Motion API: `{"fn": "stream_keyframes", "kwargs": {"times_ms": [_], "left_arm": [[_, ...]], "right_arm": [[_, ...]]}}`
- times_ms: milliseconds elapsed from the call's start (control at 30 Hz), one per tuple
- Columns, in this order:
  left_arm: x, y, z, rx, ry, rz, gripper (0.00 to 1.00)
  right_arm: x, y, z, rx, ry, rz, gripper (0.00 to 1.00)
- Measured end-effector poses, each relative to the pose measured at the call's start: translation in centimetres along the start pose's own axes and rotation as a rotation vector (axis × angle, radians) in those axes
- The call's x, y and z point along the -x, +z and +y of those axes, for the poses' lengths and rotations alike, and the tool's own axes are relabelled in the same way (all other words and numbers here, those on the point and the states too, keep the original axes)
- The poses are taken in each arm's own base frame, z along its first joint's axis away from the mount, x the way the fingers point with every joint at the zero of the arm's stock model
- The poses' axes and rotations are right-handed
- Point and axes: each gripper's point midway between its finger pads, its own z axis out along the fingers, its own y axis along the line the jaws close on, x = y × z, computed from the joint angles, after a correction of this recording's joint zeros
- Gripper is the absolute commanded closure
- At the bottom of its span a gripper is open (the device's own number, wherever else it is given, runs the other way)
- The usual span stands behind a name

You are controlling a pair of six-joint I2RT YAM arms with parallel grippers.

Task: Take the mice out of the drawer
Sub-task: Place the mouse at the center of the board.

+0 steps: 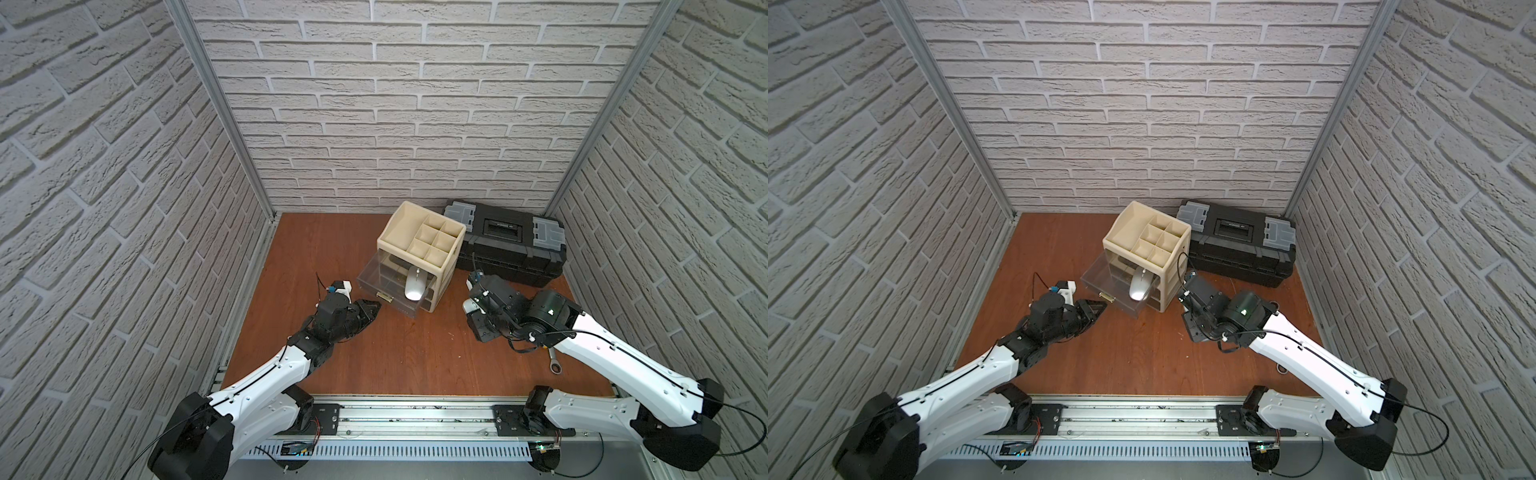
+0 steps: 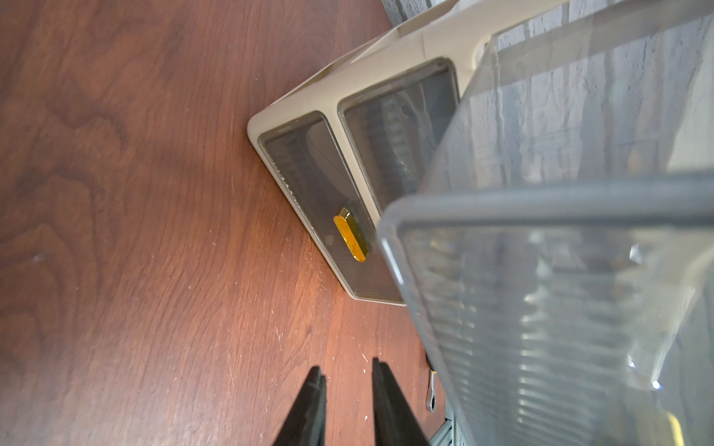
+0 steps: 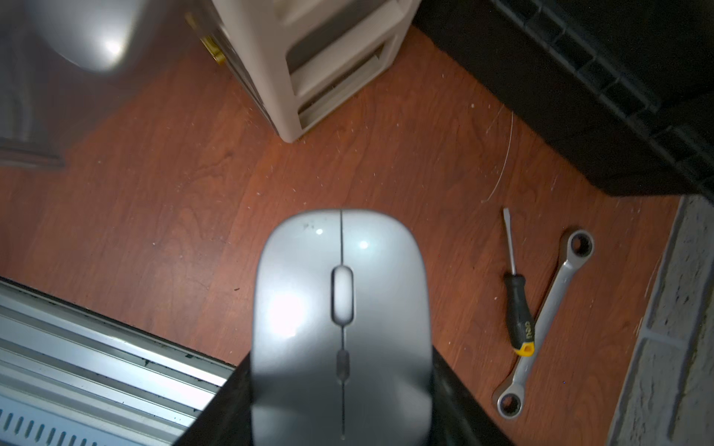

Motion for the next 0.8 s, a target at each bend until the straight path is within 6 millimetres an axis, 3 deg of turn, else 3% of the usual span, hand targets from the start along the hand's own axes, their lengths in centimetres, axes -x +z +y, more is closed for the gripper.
{"fn": "stream_keyframes", "kwargs": {"times_ms": [333,800], "left_arm": [[-0.2,0.0,-0.1,-0.006,0.007,0.012,0.75],[-0.2,0.0,-0.1,-0.009,0.007,0.017,0.75]], "right_arm": [[-7.1,5.7,0.1,-0.020,0.078,0.201,0.53],[-11.3,11.9,0.7,-0.036,0.168,0.313,0.53]]}}
